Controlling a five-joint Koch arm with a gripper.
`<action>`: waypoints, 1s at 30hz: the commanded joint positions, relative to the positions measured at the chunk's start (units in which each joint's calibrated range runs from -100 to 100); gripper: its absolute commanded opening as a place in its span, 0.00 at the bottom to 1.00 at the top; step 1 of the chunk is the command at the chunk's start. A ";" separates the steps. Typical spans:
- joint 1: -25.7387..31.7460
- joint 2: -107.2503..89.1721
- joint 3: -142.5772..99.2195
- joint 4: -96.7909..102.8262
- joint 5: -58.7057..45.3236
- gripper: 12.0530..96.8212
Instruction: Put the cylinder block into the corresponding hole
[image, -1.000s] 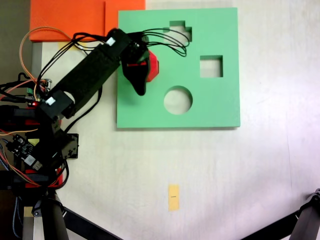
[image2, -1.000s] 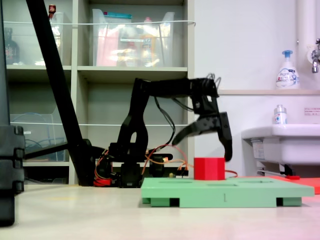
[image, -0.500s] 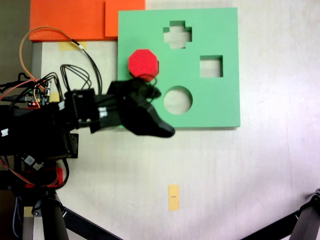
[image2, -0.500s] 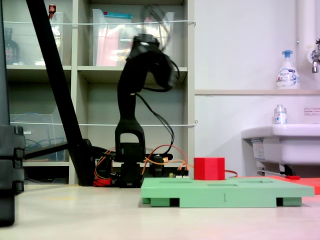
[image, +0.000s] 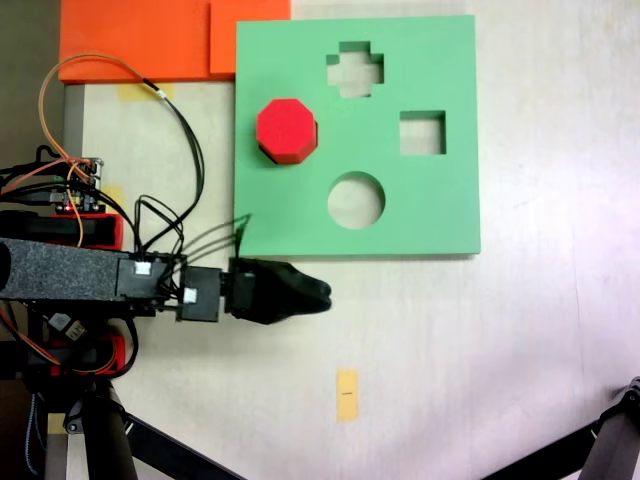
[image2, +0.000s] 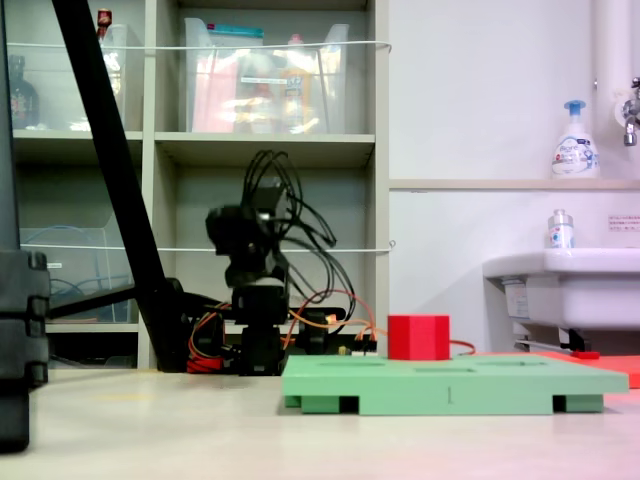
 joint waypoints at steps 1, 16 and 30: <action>0.93 -2.87 -8.11 4.41 -3.47 0.42; 1.86 -2.87 -26.46 -24.38 -6.35 0.41; 1.95 -2.87 -26.46 -22.94 -6.35 0.44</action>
